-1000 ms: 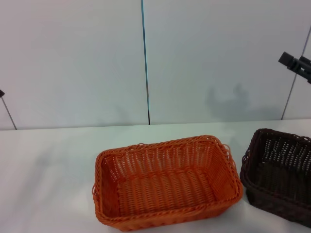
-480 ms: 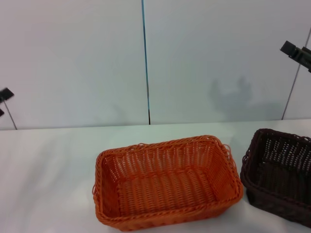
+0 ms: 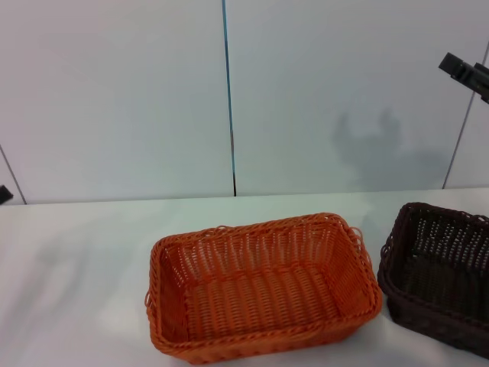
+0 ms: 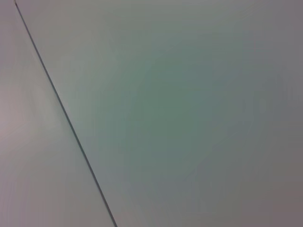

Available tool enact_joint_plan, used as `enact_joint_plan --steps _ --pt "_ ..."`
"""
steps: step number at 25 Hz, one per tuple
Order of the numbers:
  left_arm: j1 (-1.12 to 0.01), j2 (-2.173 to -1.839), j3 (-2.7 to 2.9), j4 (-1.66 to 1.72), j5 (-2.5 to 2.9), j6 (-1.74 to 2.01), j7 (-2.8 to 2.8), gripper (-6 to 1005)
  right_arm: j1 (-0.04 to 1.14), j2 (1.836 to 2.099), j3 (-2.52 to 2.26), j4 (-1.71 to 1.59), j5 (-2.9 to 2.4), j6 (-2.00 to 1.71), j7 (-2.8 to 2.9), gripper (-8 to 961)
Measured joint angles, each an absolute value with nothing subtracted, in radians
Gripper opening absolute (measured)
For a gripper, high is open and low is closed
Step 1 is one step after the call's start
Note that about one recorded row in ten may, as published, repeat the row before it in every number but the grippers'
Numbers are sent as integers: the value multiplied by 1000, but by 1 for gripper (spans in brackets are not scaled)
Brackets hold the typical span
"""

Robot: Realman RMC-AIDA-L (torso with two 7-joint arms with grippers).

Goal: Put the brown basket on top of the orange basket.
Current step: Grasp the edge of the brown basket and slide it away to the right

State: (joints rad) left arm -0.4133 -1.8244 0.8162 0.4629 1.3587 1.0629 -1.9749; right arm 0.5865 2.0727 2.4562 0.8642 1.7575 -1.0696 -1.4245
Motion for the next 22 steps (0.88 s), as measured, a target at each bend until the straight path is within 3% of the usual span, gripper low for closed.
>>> enact_joint_plan --steps 9,17,22 --pt "-380 -1794 1032 484 1256 994 -1968 881 585 2052 2406 943 1628 -1008 -1227 900" --pt "-363 -1780 1100 522 1254 975 -1984 881 556 2041 2415 1228 1226 -1059 -770 900" --pt "-358 -1772 1118 530 1261 975 -2000 882 522 2019 2437 1390 1070 -1166 -538 899"
